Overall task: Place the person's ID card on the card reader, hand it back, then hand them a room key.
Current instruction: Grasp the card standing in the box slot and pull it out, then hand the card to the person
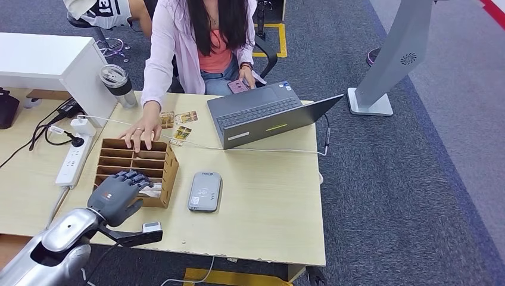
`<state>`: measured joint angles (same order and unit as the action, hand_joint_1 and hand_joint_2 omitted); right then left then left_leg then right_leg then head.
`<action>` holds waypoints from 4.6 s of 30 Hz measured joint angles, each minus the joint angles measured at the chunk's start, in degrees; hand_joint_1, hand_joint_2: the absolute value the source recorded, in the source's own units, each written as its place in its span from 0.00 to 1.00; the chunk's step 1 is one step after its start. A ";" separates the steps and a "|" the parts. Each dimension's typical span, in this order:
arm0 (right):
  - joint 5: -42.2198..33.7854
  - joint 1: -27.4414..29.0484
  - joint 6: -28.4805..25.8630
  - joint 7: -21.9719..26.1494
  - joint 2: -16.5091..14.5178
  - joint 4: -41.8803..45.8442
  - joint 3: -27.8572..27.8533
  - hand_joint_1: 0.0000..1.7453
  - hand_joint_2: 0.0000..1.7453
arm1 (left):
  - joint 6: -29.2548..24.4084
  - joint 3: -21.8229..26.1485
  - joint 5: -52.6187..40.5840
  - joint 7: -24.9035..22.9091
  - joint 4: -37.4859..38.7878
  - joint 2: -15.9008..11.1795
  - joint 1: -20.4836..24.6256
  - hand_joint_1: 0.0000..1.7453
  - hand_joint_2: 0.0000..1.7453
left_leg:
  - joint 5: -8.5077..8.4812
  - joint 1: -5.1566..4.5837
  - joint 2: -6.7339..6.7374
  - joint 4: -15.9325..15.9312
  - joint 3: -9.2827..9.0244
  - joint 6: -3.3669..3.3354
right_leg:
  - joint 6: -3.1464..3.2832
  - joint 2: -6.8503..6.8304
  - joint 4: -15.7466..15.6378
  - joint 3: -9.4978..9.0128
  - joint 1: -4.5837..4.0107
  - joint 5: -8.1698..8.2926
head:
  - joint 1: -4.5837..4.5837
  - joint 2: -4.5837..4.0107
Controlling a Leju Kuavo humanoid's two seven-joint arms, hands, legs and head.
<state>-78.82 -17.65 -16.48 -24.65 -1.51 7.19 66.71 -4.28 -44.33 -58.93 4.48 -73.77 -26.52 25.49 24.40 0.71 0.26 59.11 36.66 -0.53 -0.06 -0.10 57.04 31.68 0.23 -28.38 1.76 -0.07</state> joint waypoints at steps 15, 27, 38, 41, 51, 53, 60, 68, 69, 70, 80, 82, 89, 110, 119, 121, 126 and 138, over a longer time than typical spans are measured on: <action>-0.05 0.00 0.00 -0.34 0.00 0.00 0.02 0.00 1.00 | -0.19 0.00 0.12 0.88 0.70 0.60 0.37 1.00 1.00 | 0.00 0.00 0.01 0.00 0.00 0.00 | 0.00 0.00 0.00 0.00 0.00 0.00 | -0.01 0.00; -0.47 0.00 -0.03 -0.28 0.00 0.00 0.02 0.00 1.00 | -1.25 0.01 1.35 1.49 0.73 1.52 1.28 1.00 1.00 | 0.00 0.00 -0.02 0.01 0.00 0.00 | 0.00 -0.03 0.00 0.01 0.00 0.00 | -0.01 0.00; -0.43 -0.06 -0.32 0.31 -0.09 0.00 0.37 0.00 1.00 | -2.16 0.96 3.59 0.61 -0.37 10.36 9.58 1.00 1.00 | -0.04 -0.04 -0.18 0.09 -0.01 -0.05 | -0.05 -0.21 0.00 -0.06 0.05 0.06 | -0.02 0.00; -0.39 -0.23 -0.62 0.33 -0.23 0.00 0.66 0.00 1.00 | -0.77 1.31 4.58 -0.08 -1.26 13.40 13.10 1.00 1.00 | -0.05 -0.04 -0.27 0.10 0.03 -0.07 | -0.05 -0.32 0.00 -0.08 0.06 0.06 | -0.01 0.00; 1.92 -1.46 -0.99 -1.48 -1.66 0.03 2.55 0.00 1.00 | -1.67 2.11 3.80 -6.28 -0.73 24.66 24.89 1.00 1.00 | -0.05 -0.07 -0.28 0.12 0.05 -0.07 | -0.07 -0.31 0.00 -0.08 0.06 0.07 | 0.00 0.00; 2.75 -1.97 -1.02 -2.22 -2.25 0.06 3.40 0.00 1.00 | -3.64 2.83 1.95 -7.63 2.34 27.13 27.71 1.00 1.00 | -0.05 -0.06 -0.27 0.12 0.04 -0.07 | -0.07 -0.31 0.00 -0.08 0.06 0.08 | -0.01 0.00; 3.75 -3.59 -1.13 -3.40 -3.82 0.24 5.56 0.00 1.00 | -7.67 5.54 -0.68 -7.80 15.65 32.89 34.05 1.00 1.00 | -0.11 -0.06 -0.24 0.11 0.03 -0.14 | -0.10 -0.27 0.01 -0.08 0.06 0.13 | -0.03 0.00; 3.74 -3.75 -1.11 -3.43 -4.17 0.24 6.13 0.00 1.00 | -8.06 6.14 -0.74 -7.53 20.81 34.69 35.08 1.00 1.00 | -0.10 -0.07 -0.23 0.09 0.05 -0.14 | -0.10 -0.25 0.01 -0.06 0.06 0.12 | -0.01 0.00; 3.74 -3.76 -1.11 -3.43 -4.17 0.24 6.17 0.00 1.00 | -8.07 6.21 -0.74 -7.54 21.13 34.77 35.12 1.00 1.00 | -0.10 -0.07 -0.23 0.09 0.05 -0.14 | -0.10 -0.25 0.01 -0.06 0.06 0.12 | -0.01 0.00; 3.74 -3.77 -1.11 -3.43 -4.17 0.24 6.21 0.00 1.00 | -8.07 6.29 -0.74 -7.54 21.43 34.83 35.16 1.00 1.00 | -0.10 -0.07 -0.23 0.09 0.05 -0.14 | -0.10 -0.25 0.01 -0.06 0.06 0.12 | -0.01 0.00; 3.49 -3.83 -0.96 -3.41 -4.26 0.24 6.67 0.00 1.00 | -7.99 7.21 -1.35 -7.54 23.79 35.20 35.31 0.00 1.00 | -0.10 -0.08 -0.23 0.10 0.05 -0.14 | -0.10 -0.25 0.01 -0.06 0.06 0.12 | -0.01 0.00; 3.35 -3.82 -0.94 -3.29 -4.26 0.24 6.68 0.00 1.00 | -8.10 7.51 -1.37 -7.54 24.16 35.23 35.30 0.00 1.00 | -0.10 -0.08 -0.23 0.10 0.05 -0.14 | -0.10 -0.25 0.01 -0.07 0.06 0.12 | -0.01 0.00; 3.11 -3.76 -1.09 -2.81 -4.25 0.22 6.75 0.00 1.00 | -16.26 9.79 0.74 -2.87 22.99 34.20 32.57 0.00 1.00 | -0.10 -0.08 -0.22 0.08 0.05 -0.14 | -0.10 -0.24 0.01 -0.08 0.06 0.12 | -0.01 0.00; -0.81 -0.63 -0.94 3.42 -2.31 -0.09 5.60 0.00 1.00 | 15.24 46.60 58.95 32.51 -4.38 18.50 -1.04 0.00 1.00 | 0.02 0.01 0.05 -0.03 0.00 -0.02 | 0.04 0.03 0.01 0.01 0.00 -0.04 | -0.10 0.00; -0.96 -0.26 -0.74 4.74 -1.77 -0.09 5.20 0.00 1.00 | 21.97 59.02 70.46 29.52 -3.82 17.33 -5.95 0.00 0.75 | 0.05 -0.07 0.13 -0.03 -0.01 -0.03 | 0.00 0.13 0.00 -0.04 0.00 0.00 | -0.01 0.00; -1.01 0.02 -0.38 5.38 -1.41 -0.09 5.16 0.00 1.00 | 25.06 64.12 75.60 28.97 -0.14 16.56 -7.15 0.00 0.25 | 0.06 -0.07 0.12 -0.03 -0.02 -0.02 | 0.01 0.14 0.00 -0.04 0.00 -0.02 | -0.01 0.00; -0.49 0.20 0.08 5.68 -0.59 -0.09 5.18 0.00 0.00 | 26.32 78.84 86.51 21.14 19.67 13.56 -8.98 0.00 0.00 | 0.16 -0.02 0.18 -0.09 -0.06 0.11 | 0.16 0.21 0.01 -0.03 -0.01 -0.12 | -0.06 0.00; 0.21 -0.13 0.00 4.02 -0.05 -0.09 5.52 0.00 1.00 | 11.80 95.91 89.62 11.16 52.02 14.25 -18.16 0.00 1.00 | 0.35 -0.07 0.04 -0.07 -0.03 -0.01 | -0.02 -0.02 -0.12 -0.08 0.07 -0.34 | 0.07 0.00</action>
<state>-78.61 -17.78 -16.48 -20.63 -1.56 7.10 72.23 7.51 51.58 30.69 15.64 -21.75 -12.28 7.33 24.75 0.64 0.29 59.04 36.63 -0.54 -0.07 -0.11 56.91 31.60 0.30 -28.72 1.82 -0.07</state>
